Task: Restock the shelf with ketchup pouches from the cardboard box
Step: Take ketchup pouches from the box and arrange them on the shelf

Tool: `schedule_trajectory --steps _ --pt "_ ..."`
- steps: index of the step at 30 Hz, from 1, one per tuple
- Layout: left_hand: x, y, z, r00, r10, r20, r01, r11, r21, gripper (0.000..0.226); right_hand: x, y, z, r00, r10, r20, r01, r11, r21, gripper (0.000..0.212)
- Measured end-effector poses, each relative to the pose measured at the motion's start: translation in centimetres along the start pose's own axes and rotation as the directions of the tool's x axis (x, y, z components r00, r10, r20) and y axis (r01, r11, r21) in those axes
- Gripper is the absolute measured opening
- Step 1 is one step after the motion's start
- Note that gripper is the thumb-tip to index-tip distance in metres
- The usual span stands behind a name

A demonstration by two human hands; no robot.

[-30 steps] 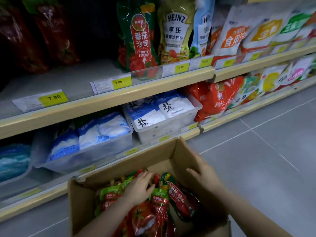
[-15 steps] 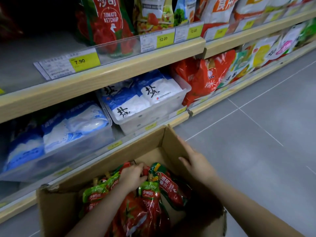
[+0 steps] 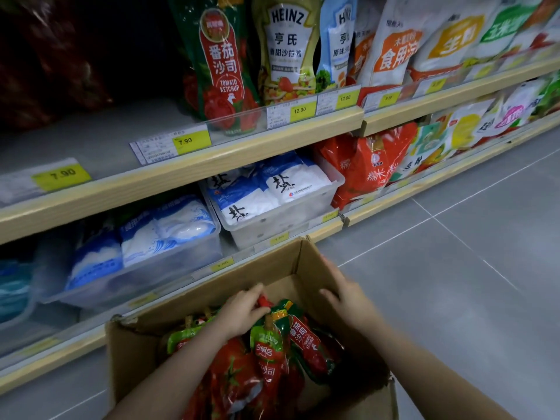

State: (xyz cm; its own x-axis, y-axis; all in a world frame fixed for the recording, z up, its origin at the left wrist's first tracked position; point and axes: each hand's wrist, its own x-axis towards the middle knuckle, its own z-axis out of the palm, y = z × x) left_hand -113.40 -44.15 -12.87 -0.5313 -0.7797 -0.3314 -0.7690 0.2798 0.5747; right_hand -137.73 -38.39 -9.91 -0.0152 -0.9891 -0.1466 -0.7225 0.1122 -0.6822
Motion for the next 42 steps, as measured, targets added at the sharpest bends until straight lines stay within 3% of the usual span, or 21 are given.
schedule_trajectory --steps 11,17,20,23,26,28,31,34,38,42 --pt "-3.0 4.6 -8.8 0.967 0.063 -0.246 -0.063 0.998 0.005 0.020 -0.6 -1.2 -1.1 0.997 -0.047 0.063 0.046 0.999 0.012 0.076" --pt "-3.4 8.6 -14.0 0.931 0.029 -0.363 -0.134 0.954 -0.269 0.017 1.3 -5.4 -3.9 0.994 -0.102 0.041 0.096 0.988 0.122 0.072" --pt "-3.7 10.8 -15.9 0.934 0.096 -0.346 -0.217 0.919 -0.331 0.020 2.5 -9.8 -5.5 0.974 -0.204 0.097 0.169 0.943 0.286 0.051" --pt "-4.1 12.3 -17.1 0.904 0.126 -0.407 -0.295 0.875 -0.384 0.021 3.0 -13.0 -6.0 0.958 -0.233 0.170 0.126 0.868 0.480 0.022" --pt "-4.4 12.3 -17.8 0.864 0.092 -0.494 -0.348 0.819 -0.456 0.027 3.3 -14.4 -6.5 0.968 -0.221 0.121 0.119 0.823 0.555 0.016" --pt "-4.9 11.1 -17.8 0.872 0.049 -0.487 -0.321 0.807 -0.495 0.044 3.6 -15.0 -6.9 0.973 -0.201 0.113 0.100 0.809 0.579 0.014" --pt "-5.8 8.4 -16.5 0.947 -0.029 -0.319 -0.138 0.862 -0.488 0.074 4.0 -16.1 -7.8 0.981 -0.174 0.079 0.094 0.800 0.592 0.016" --pt "-6.5 6.8 -14.5 0.979 -0.026 -0.202 -0.082 0.860 -0.504 0.069 4.4 -17.7 -8.7 0.982 -0.180 0.051 0.111 0.777 0.619 0.010" --pt "-6.3 6.9 -13.3 0.947 -0.074 -0.313 -0.146 0.768 -0.624 0.059 4.8 -20.0 -8.8 0.981 -0.189 0.031 0.125 0.752 0.647 0.009" --pt "-6.3 6.7 -13.5 0.893 -0.162 -0.419 -0.126 0.805 -0.579 0.059 4.6 -21.3 -7.0 0.985 -0.175 0.002 0.130 0.737 0.664 0.033"
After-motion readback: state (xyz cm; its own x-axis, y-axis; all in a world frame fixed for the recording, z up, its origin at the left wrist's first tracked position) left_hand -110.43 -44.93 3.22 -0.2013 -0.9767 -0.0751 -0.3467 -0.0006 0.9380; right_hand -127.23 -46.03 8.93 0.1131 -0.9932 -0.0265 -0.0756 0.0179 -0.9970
